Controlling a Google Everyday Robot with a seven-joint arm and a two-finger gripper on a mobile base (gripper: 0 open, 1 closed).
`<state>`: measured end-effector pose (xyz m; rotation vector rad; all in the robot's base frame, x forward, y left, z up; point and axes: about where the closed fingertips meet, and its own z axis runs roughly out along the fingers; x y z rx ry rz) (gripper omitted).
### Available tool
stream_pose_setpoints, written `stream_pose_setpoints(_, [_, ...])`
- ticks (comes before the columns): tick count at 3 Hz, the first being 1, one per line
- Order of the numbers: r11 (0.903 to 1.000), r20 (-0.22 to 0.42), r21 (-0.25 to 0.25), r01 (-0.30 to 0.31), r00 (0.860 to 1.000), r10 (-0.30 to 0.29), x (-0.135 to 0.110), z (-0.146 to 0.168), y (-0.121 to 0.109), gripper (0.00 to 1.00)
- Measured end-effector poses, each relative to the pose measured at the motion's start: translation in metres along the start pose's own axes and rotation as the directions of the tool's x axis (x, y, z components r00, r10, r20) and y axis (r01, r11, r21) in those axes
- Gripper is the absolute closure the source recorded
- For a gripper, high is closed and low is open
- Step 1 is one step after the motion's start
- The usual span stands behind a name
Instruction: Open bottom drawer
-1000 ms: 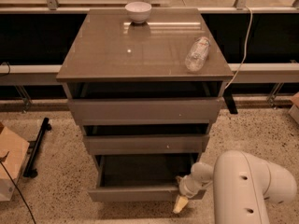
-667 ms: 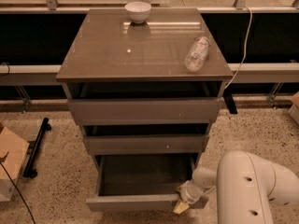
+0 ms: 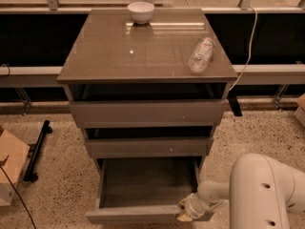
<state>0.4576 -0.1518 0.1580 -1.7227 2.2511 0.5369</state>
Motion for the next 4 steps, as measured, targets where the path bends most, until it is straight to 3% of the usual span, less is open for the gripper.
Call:
stream_pose_setpoints(1, [1.0,0.0,0.0,0.0,1.0,0.0,0.0,0.0,-0.001,0.4])
stream_pose_setpoints(2, [0.9977,0.049,-0.035,-0.058,0.997,0.06,-0.001,0.01,0.03,0.17])
stream_pose_setpoints(3, [0.9977,0.049,-0.035,-0.058,0.997,0.06,-0.002,0.009,0.028,0.0])
stream_pose_setpoints(4, [0.9977,0.049,-0.035,-0.058,0.997,0.06,-0.002,0.009,0.028,0.0])
